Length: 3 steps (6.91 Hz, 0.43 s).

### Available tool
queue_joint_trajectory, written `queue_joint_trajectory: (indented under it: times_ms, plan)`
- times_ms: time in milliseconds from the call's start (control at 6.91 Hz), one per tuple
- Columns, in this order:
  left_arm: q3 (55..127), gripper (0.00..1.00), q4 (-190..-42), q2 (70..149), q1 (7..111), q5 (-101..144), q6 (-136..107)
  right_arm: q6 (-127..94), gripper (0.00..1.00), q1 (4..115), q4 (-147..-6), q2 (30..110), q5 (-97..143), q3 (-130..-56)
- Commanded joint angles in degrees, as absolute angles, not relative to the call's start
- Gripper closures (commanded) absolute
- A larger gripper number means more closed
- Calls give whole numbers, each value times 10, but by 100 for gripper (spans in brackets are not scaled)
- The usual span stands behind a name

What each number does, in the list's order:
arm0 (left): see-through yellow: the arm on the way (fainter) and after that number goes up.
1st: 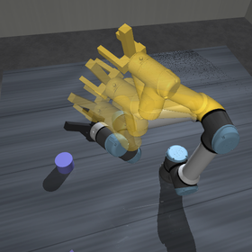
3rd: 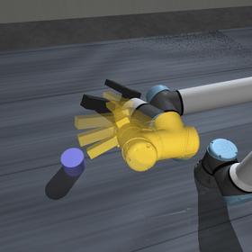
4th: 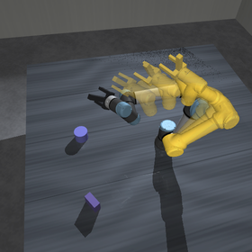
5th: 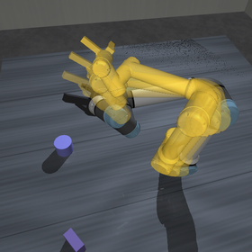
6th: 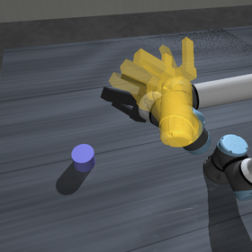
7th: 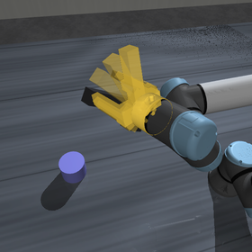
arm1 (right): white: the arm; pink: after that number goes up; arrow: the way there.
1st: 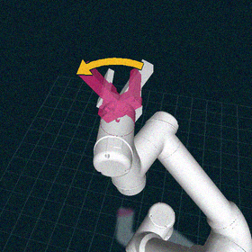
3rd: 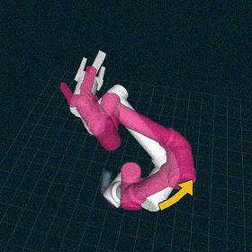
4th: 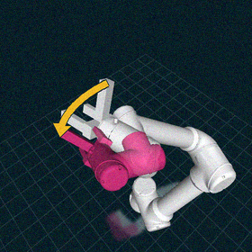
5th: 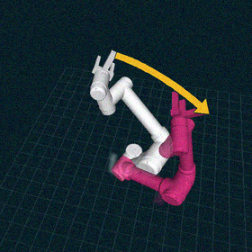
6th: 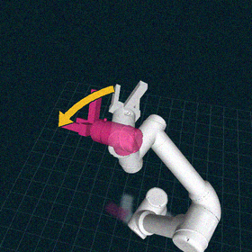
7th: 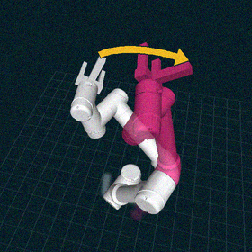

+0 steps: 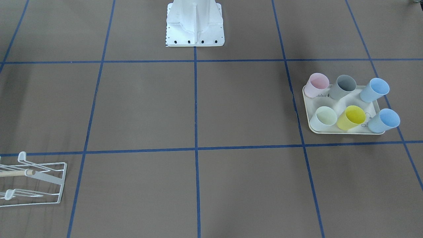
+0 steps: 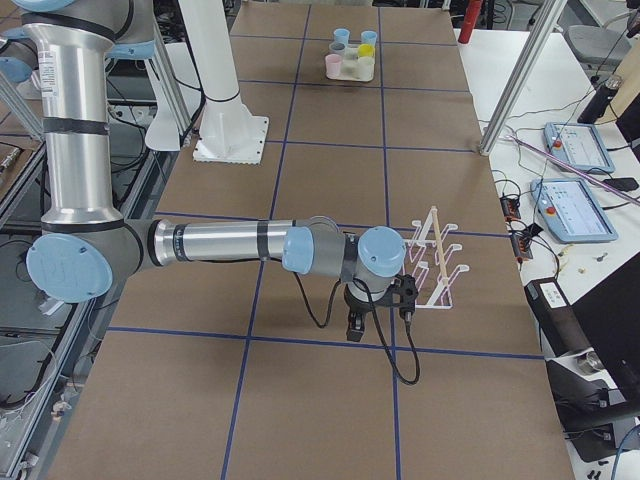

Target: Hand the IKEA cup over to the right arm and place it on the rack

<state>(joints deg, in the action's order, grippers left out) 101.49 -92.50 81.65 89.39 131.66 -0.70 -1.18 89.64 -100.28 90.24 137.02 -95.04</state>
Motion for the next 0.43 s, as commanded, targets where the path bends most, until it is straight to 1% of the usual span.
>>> queue_joint_trajectory:
  times_ms: [0,145,290]
  plan:
    - [1018,0,-926,817,894,1321,-4,-12,0,896,-1003,903,1372,-963]
    - [1016,0,-928,821,895,1322,-4,-13,0,896,-1002,896,1390,-968]
    - [1013,0,-952,834,895,1321,-6,-18,0,896,-1002,895,1406,-997]
